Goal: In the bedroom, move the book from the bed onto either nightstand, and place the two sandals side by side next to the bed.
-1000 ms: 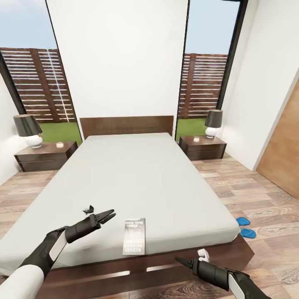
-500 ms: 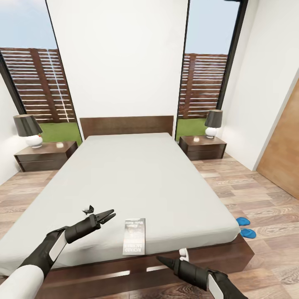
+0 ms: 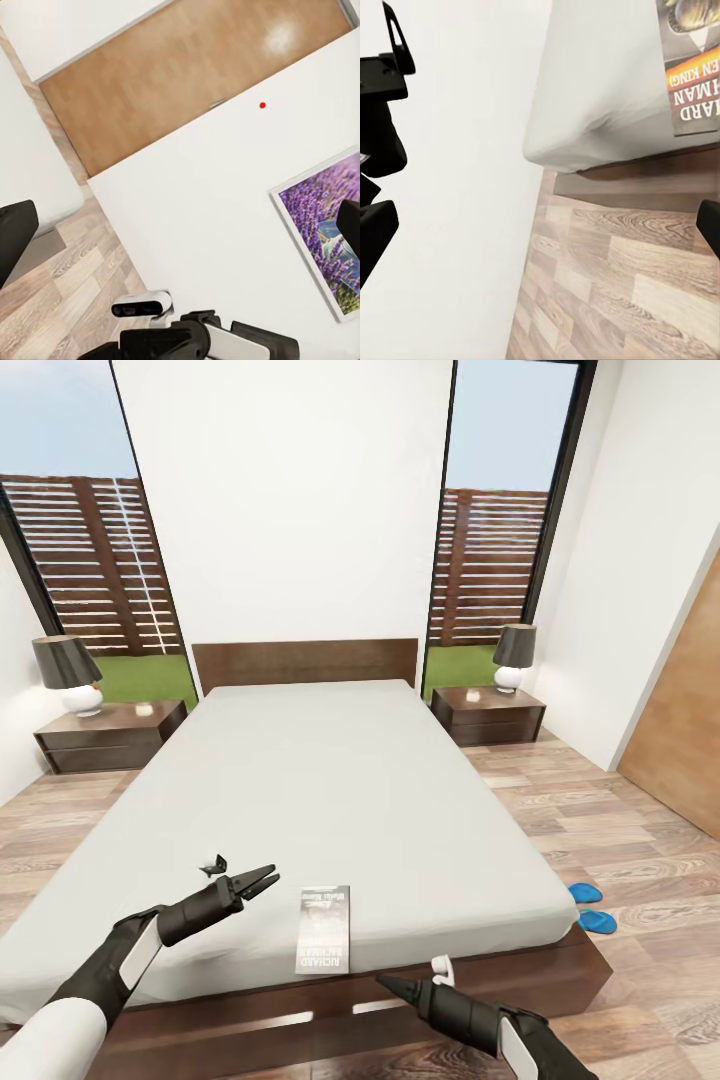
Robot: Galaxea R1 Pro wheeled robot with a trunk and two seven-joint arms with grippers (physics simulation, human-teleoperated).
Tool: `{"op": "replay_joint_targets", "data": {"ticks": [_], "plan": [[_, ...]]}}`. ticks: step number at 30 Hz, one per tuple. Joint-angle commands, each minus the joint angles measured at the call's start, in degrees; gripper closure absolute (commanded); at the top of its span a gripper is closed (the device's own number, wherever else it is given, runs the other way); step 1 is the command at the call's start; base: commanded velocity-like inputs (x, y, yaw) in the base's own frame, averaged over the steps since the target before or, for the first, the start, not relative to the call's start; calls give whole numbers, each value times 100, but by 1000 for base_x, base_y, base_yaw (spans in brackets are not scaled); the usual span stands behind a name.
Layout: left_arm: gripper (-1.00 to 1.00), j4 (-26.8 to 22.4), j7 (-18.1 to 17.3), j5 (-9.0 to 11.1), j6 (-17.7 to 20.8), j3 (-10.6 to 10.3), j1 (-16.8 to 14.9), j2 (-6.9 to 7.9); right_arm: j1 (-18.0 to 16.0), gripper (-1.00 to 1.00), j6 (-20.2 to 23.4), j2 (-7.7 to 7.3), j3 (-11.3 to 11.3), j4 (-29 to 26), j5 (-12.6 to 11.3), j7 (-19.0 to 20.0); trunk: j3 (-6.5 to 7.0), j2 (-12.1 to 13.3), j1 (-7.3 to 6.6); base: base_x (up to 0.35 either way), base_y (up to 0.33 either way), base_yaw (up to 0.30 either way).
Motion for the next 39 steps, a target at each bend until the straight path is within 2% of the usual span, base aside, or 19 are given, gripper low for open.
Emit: {"op": "replay_joint_targets", "data": {"ticks": [1,20,33,39], "plan": [[-100,0,-14,11,60,-1,-3,-2,-3,-100,55,0,-25,-6,-6,16,-6,-3,0,0,0,0],[-100,0,11,1,52,-3,-3,-17,-3,-100,51,-11,-29,-14,-6,10,-6,-3,0,0,0,0],[-100,0,12,-4,52,-11,-3,-23,-3,-100,53,-14,-30,-19,-6,16,-239,-524,285,0,0,0],[-100,0,12,-10,52,-11,-3,-83,-3,-100,54,-16,-29,-26,-6,16,-347,-765,417,0,0,0]]}}
